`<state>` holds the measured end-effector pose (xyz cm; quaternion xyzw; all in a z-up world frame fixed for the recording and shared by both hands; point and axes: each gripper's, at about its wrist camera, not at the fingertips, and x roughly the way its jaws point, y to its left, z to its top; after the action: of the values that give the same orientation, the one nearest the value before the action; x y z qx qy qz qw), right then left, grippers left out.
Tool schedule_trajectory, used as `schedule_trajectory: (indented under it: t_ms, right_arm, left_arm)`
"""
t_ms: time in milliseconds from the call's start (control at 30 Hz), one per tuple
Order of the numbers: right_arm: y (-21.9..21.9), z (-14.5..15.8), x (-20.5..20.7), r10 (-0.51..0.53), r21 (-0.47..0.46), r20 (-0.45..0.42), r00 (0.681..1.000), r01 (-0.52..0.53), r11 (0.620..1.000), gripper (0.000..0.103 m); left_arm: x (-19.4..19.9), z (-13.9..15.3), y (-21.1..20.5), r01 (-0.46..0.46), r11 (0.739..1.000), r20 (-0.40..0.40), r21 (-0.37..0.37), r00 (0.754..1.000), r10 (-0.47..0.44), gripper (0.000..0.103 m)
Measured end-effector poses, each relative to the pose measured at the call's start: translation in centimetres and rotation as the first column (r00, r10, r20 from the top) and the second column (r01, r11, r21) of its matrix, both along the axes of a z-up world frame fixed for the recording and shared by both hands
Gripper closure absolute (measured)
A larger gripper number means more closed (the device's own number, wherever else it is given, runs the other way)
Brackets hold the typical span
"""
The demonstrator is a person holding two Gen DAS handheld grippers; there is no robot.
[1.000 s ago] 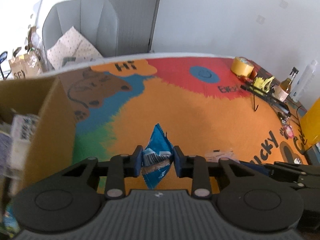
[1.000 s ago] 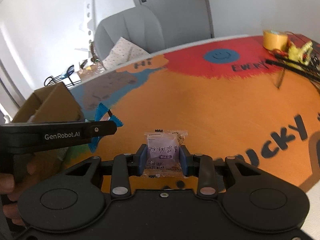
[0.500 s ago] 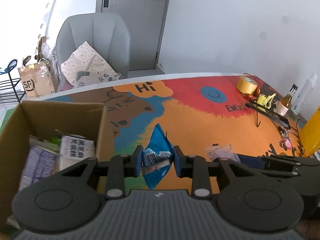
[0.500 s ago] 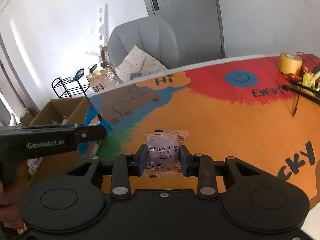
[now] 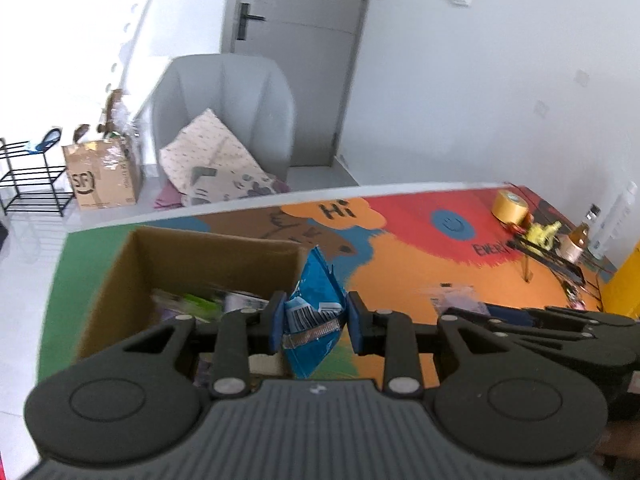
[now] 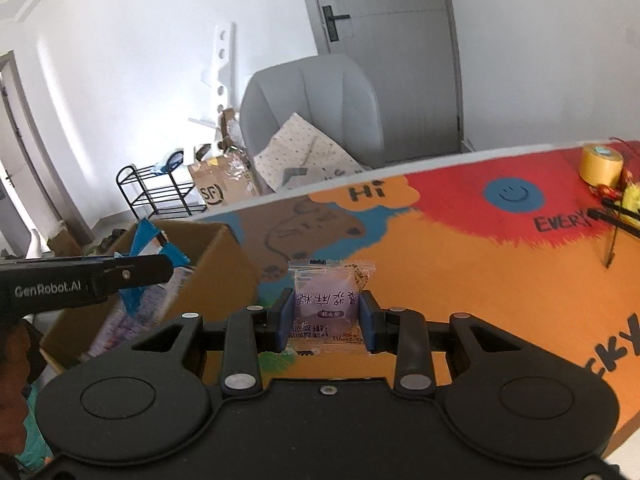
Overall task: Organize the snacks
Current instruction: 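Carry the blue bag and pink pack over the box and open both grippers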
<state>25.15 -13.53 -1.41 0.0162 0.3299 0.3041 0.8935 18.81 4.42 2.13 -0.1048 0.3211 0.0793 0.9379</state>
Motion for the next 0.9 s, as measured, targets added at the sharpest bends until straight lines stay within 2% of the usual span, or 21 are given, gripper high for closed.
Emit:
schedule_trajectory:
  t_ms: [533,800,867,900]
  right_arm:
    - [6.0,2.2,-1.7,0.079,0.026,0.057,0.995,-0.081,0.996,0.071]
    - [8.7,2.4,-2.7,0.156,0.037,0.043,0.987,-0.158,0.987,0.070]
    - [9.5,2.3,-3.0,0.192,0.030,0.029,0.981,-0.193,0.981,0.065]
    - [9.8,2.2,-3.3,0.206,0.030,0.033,0.978,-0.207,0.978,0.058]
  left_arm:
    - [-2.9,0.9,7.2,-0.097,0.995,0.021,-0.002,0.995,0.097,0.072]
    - [-3.9,0.5,10.1,-0.135,0.991,0.027,-0.021,0.990,0.136,0.072]
    - [-4.0,0.3,10.8,-0.143,0.989,0.028,-0.026,0.989,0.143,0.072]
    - [-4.2,0.3,11.1,-0.145,0.989,0.028,-0.029,0.989,0.146,0.072]
